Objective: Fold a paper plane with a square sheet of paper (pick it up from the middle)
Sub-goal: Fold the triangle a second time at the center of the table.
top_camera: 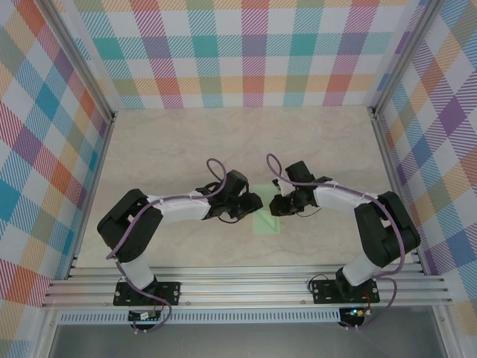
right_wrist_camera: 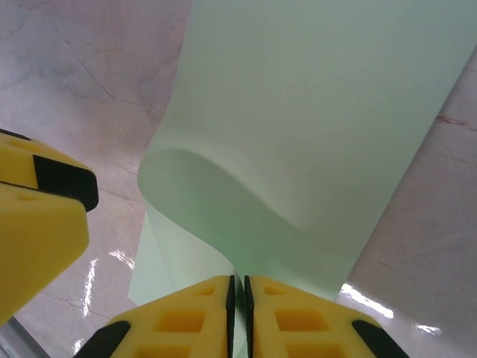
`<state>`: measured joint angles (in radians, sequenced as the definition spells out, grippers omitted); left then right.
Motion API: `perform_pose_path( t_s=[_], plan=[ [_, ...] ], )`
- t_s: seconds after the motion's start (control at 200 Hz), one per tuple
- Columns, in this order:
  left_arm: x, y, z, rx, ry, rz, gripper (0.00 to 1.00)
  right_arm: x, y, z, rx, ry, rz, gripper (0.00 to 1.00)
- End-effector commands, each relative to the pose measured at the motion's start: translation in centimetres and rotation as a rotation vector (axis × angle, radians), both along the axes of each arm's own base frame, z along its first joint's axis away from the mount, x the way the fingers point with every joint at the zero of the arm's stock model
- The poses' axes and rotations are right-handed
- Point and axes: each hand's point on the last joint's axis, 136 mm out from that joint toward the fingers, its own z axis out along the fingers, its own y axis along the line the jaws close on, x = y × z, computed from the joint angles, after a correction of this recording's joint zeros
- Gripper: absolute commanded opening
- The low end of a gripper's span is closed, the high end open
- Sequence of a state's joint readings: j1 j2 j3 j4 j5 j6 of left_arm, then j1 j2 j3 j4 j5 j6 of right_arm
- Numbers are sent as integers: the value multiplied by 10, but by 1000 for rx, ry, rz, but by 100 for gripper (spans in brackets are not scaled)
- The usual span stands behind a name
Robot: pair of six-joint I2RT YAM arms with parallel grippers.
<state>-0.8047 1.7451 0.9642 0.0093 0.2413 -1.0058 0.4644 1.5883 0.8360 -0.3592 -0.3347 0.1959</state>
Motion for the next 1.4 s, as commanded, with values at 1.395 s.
perform_pose_path(
  t_s=[1.395],
  plan=[
    [0, -41, 8, -83, -25, -56, 31, 24, -7, -7, 2, 14, -2, 15]
  ],
)
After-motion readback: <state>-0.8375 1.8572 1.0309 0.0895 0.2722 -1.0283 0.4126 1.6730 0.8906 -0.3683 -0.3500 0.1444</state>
